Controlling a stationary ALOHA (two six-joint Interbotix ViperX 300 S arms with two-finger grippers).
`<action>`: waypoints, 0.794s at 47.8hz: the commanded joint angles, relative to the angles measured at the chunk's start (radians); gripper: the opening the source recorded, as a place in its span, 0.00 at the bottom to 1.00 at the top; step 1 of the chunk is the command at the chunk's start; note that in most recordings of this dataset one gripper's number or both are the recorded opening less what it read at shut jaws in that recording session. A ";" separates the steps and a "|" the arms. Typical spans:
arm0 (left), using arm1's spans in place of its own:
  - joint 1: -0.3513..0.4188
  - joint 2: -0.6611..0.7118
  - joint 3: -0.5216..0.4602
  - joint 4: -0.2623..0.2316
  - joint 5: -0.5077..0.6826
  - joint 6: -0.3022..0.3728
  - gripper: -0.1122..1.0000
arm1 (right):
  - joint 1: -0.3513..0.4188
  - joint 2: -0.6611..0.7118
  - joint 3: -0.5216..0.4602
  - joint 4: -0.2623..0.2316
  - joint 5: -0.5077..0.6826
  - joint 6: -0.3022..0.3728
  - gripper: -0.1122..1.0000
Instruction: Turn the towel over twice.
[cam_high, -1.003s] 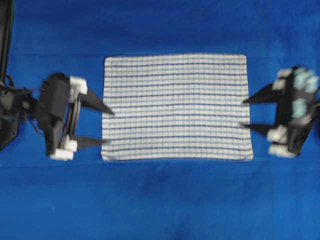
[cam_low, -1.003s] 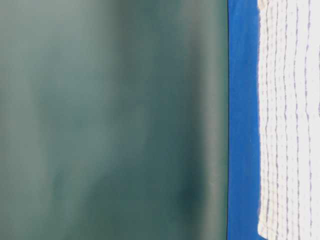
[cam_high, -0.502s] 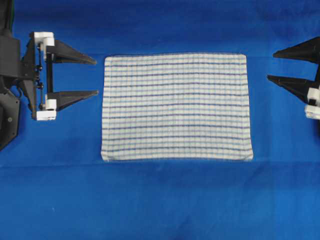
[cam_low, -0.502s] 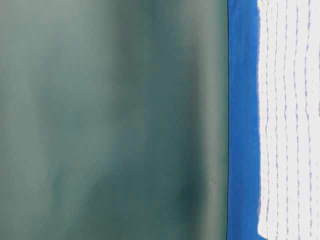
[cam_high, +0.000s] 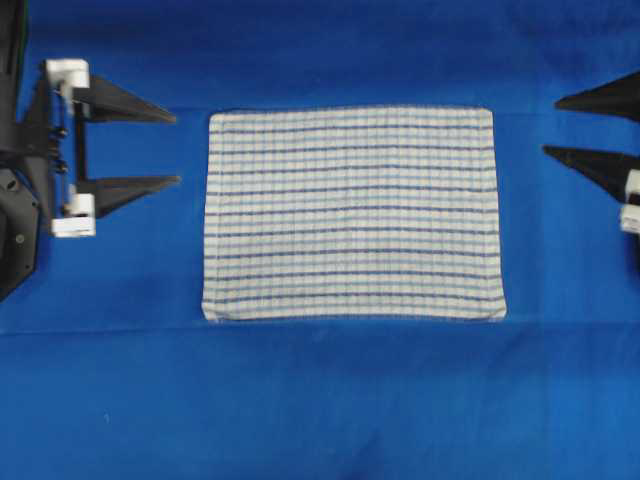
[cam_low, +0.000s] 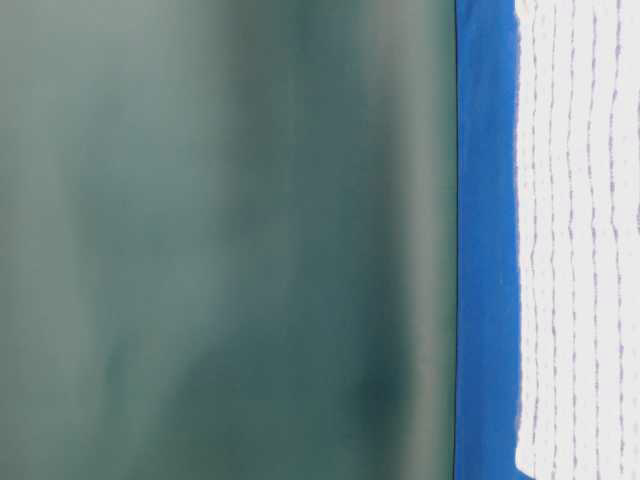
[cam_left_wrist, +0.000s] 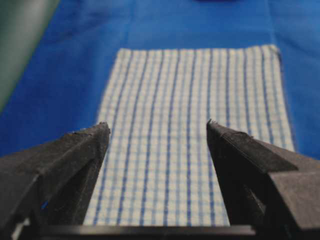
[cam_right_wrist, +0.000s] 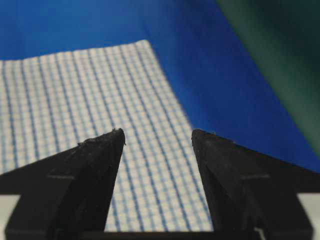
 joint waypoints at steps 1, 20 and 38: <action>0.006 -0.066 0.005 0.000 0.028 0.000 0.76 | 0.000 -0.040 0.005 -0.005 0.015 -0.002 0.68; 0.009 -0.367 0.190 0.000 0.080 -0.031 0.76 | 0.000 -0.267 0.209 -0.003 0.011 0.031 0.67; 0.009 -0.446 0.275 -0.002 0.077 -0.054 0.76 | -0.002 -0.307 0.253 -0.005 -0.015 0.066 0.62</action>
